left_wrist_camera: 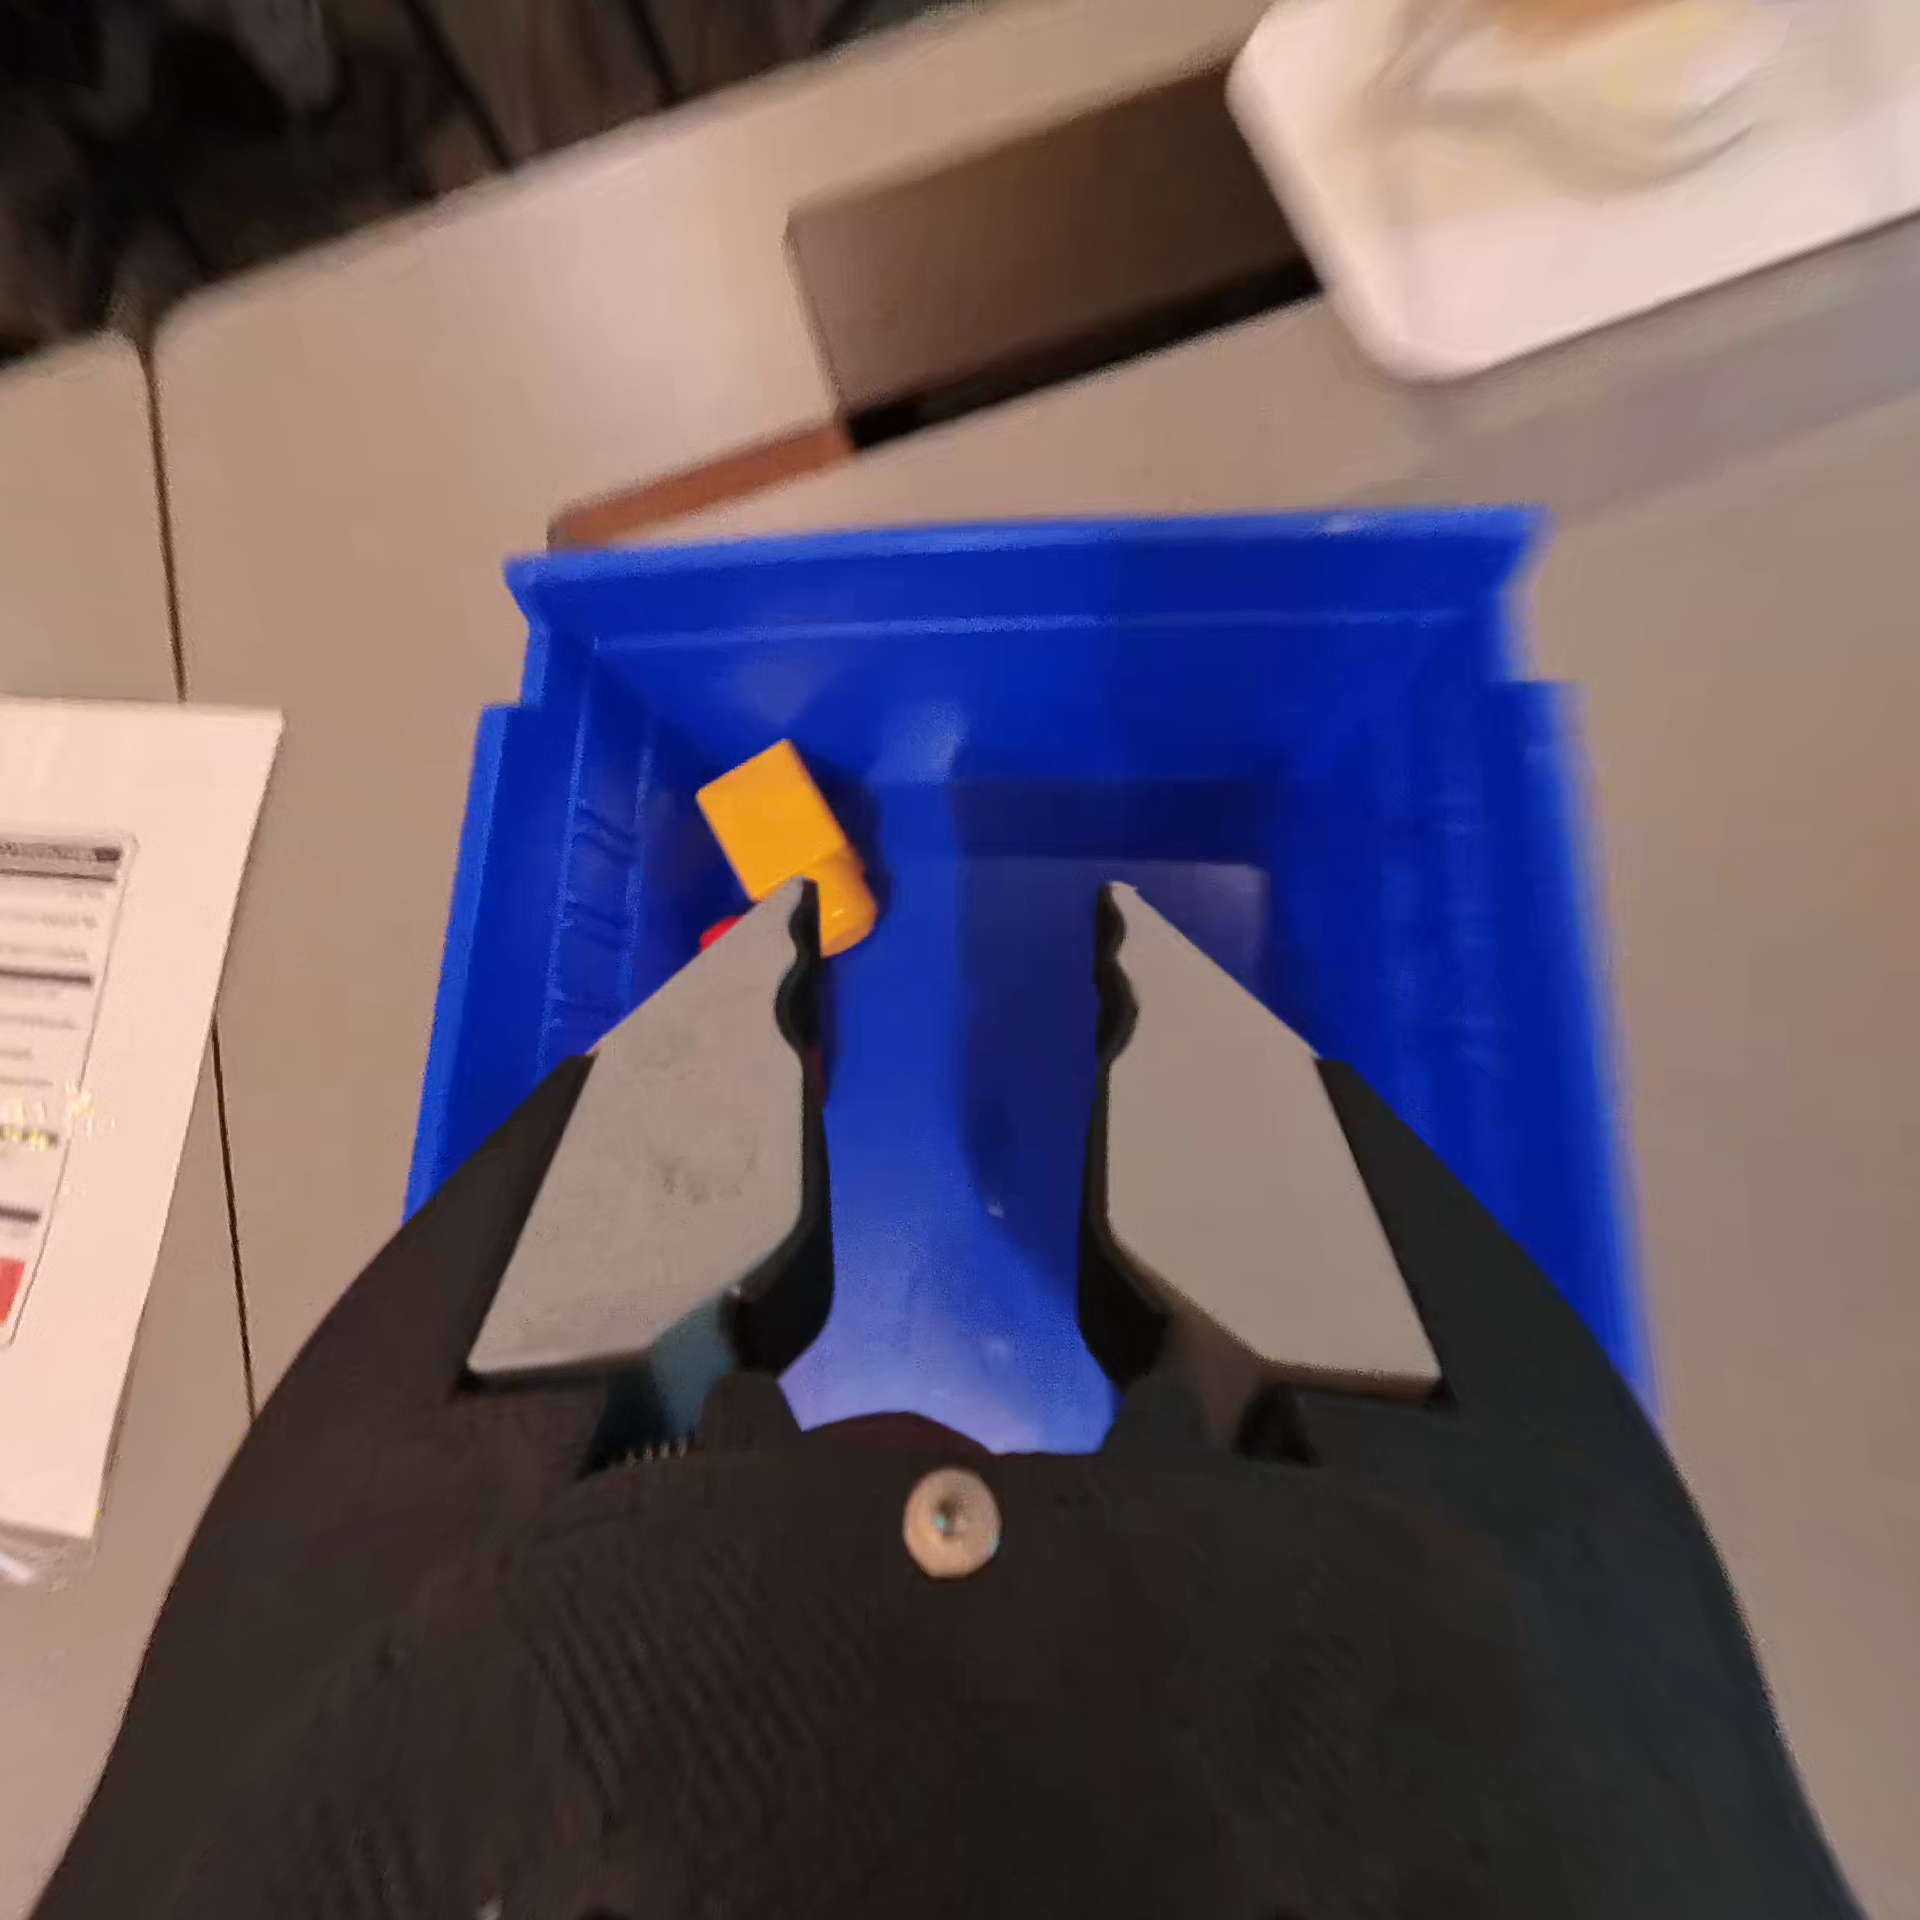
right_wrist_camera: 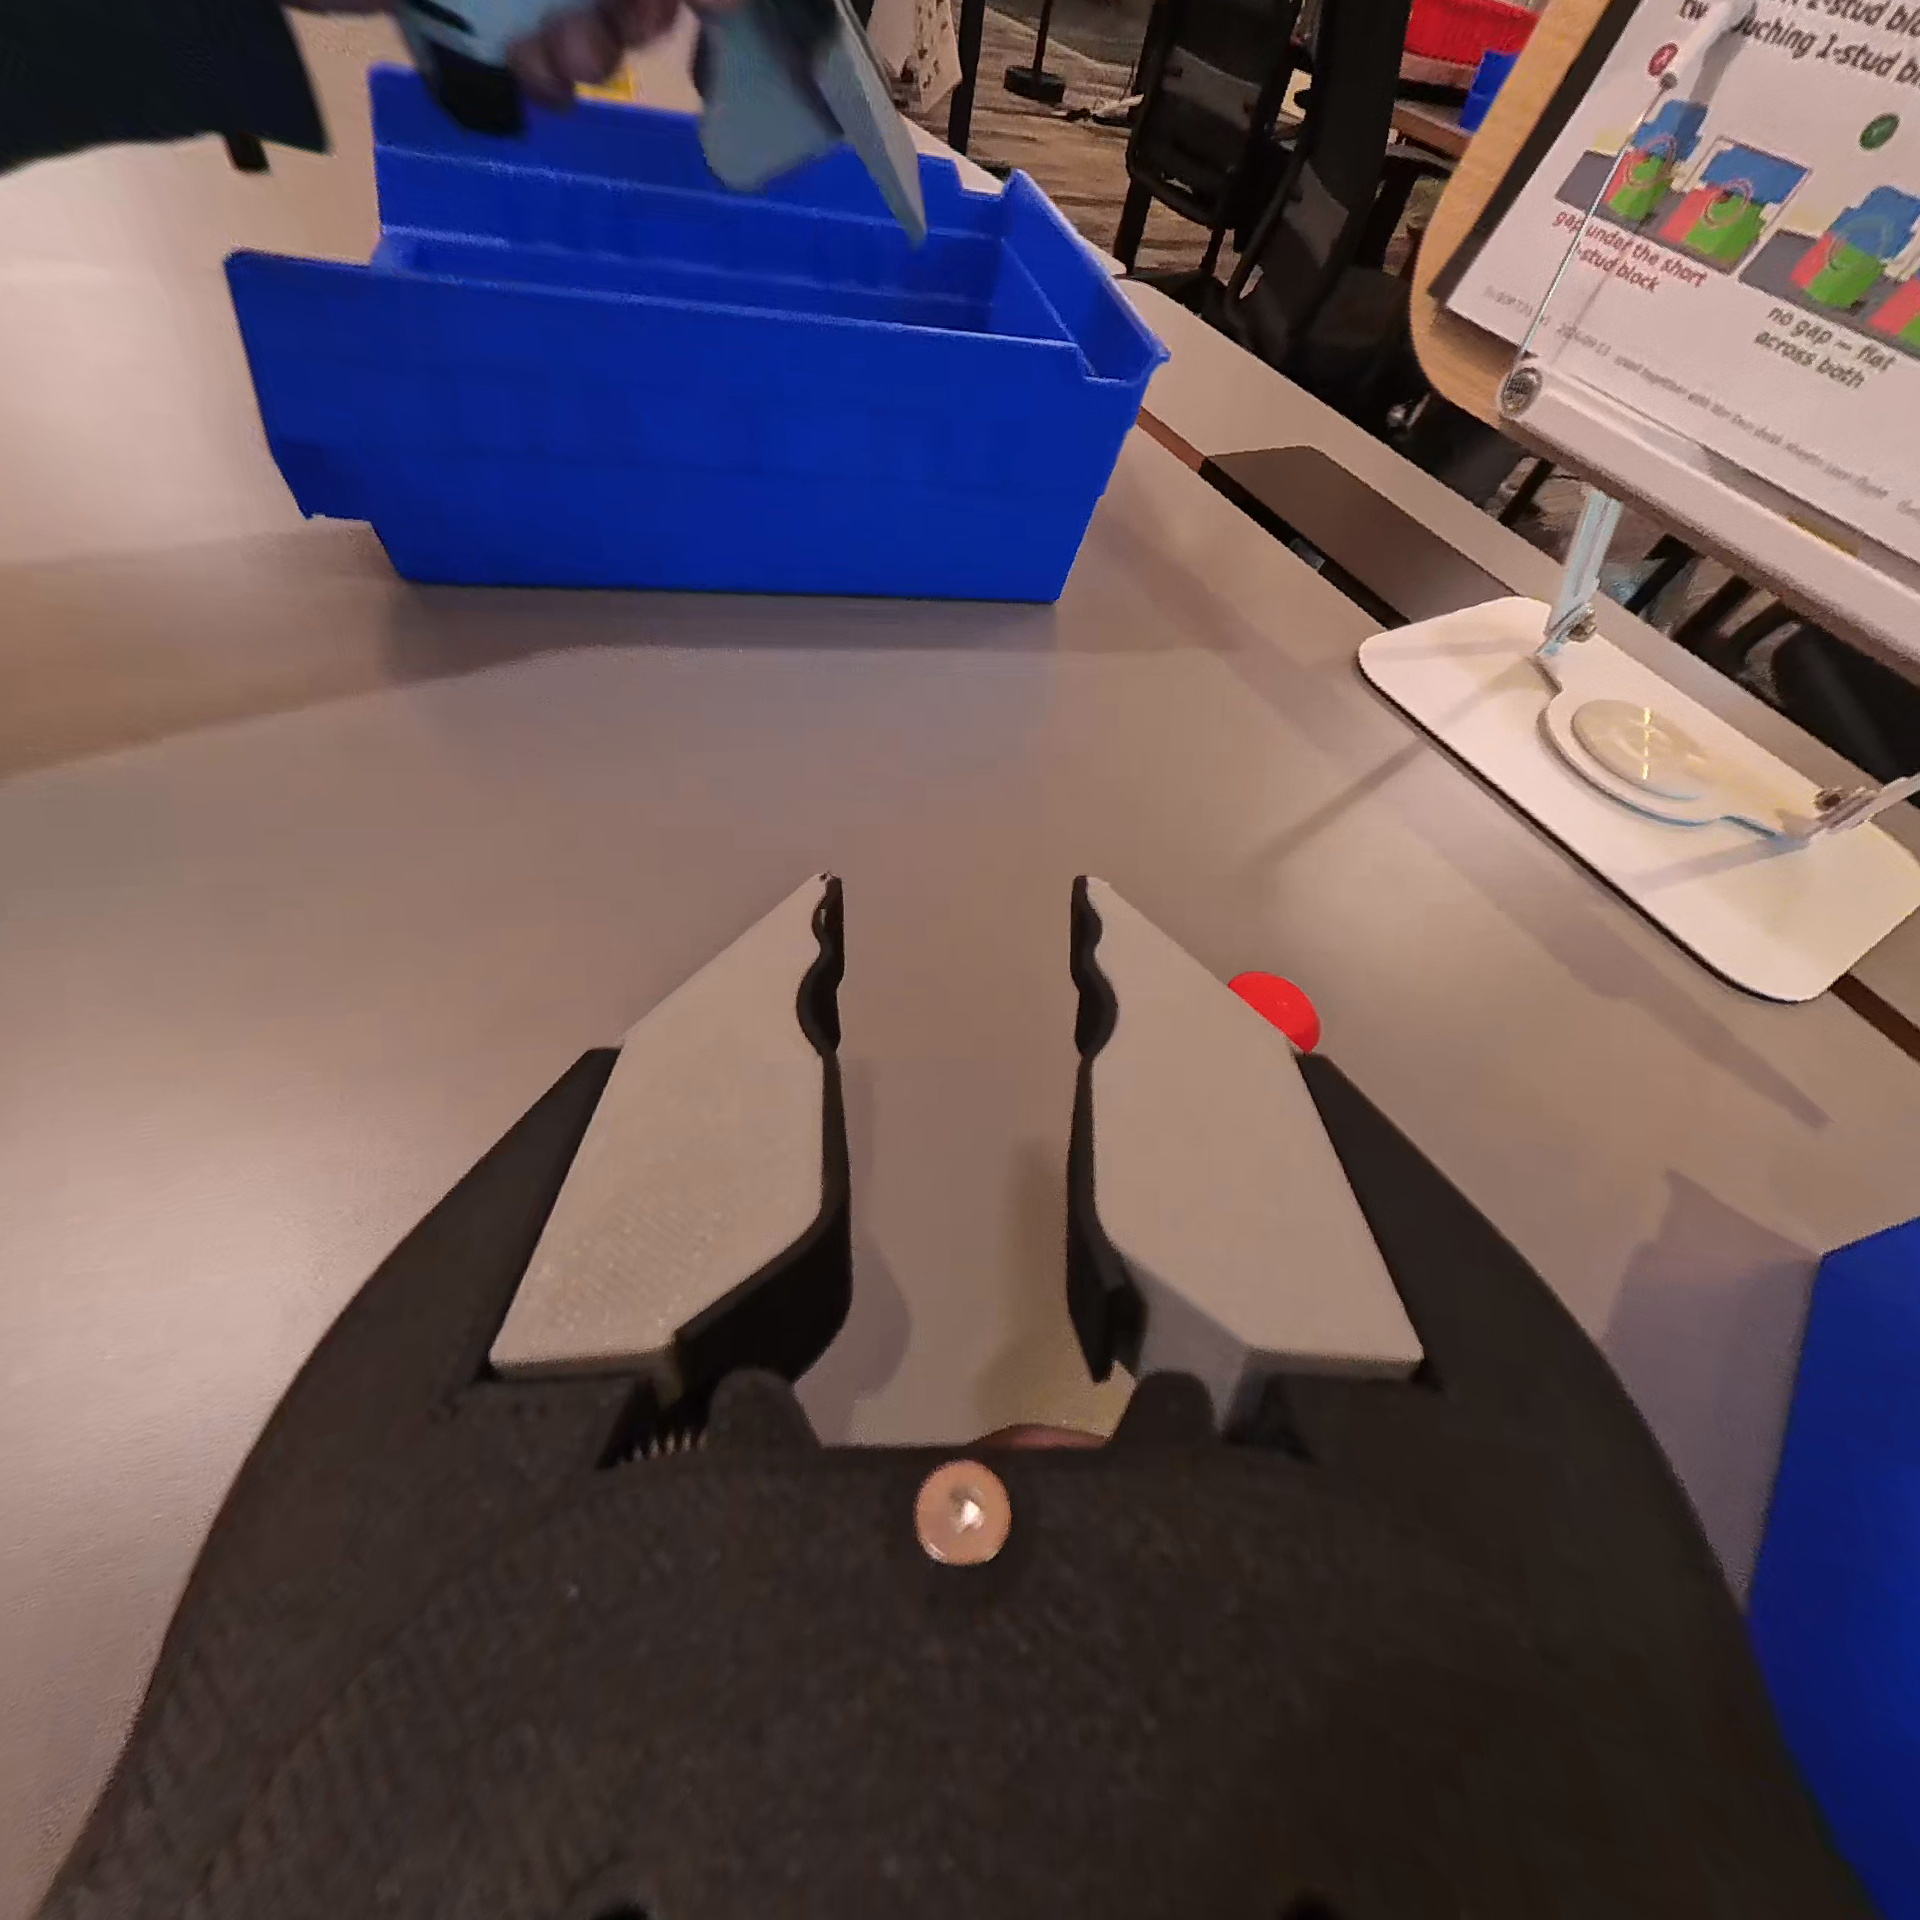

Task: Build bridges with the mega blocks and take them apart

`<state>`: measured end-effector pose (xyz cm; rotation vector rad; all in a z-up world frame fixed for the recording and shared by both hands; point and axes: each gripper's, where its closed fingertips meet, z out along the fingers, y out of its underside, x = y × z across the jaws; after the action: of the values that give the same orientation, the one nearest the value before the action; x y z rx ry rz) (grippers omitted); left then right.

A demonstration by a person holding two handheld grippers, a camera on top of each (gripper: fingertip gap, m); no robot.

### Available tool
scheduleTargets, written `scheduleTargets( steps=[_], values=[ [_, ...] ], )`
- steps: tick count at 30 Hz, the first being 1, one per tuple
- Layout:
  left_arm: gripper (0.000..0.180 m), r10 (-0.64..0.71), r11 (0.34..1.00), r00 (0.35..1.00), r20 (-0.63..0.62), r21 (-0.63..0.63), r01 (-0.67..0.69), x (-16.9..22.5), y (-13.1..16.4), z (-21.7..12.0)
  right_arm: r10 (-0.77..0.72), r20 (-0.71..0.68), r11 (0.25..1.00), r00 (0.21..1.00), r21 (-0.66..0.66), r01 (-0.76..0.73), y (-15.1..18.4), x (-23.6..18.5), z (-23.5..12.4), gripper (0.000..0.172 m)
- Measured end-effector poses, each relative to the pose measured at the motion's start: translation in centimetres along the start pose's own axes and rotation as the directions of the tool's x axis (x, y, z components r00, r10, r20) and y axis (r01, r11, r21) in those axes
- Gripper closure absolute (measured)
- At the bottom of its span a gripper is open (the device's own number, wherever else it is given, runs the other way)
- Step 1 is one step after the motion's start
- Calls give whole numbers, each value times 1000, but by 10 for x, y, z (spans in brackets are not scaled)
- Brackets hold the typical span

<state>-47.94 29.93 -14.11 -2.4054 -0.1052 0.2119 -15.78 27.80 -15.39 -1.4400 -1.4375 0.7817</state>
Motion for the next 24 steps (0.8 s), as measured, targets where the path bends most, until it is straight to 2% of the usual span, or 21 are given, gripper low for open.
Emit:
scheduleTargets(
  steps=[2, 4, 6, 11, 13, 15, 18, 21, 24],
  values=[
    [139, -14, 989, 999, 47, -143, 21, -15, 21, 40, -37, -27, 999, 999, -9, 36, 1, 1, 0, 132],
    [140, -28, 971, 995, 92, -234, 49, -26, 38, 65, -49, -36, 999, 998, -11, 49, 1, 3, 0, 132],
    [145, -37, 968, 986, 164, -241, 77, -38, 41, 74, -37, -34, 999, 999, 0, 37, -1, 3, -2, 132],
    [139, -24, 961, 986, 166, -269, 68, -40, 47, 87, -2, -15, 1000, 1000, 23, 3, -6, 4, -4, 132],
    [139, -46, 961, 986, 159, -263, 87, -40, 47, 89, 3, -9, 1000, 1000, 27, -3, -6, 3, -4, 132],
    [153, 5, 957, 987, 162, -286, 42, -41, 49, 88, -1, -9, 1000, 1000, 21, 2, -5, 3, -3, 133],
    [153, 39, 955, 991, 124, -296, -1, -36, 50, 81, -6, -20, 1000, 1000, 5, 6, 0, 6, -1, 133],
    [154, 37, 974, 995, 90, -227, -15, -34, 35, 61, 11, -18, 1000, 1000, 3, -11, 2, 8, -1, 133],
    [154, 64, 983, 998, -27, -171, -68, -13, 16, 31, 19, -19, 1000, 1000, 3, -19, 2, 9, -1, 133]
  ],
)
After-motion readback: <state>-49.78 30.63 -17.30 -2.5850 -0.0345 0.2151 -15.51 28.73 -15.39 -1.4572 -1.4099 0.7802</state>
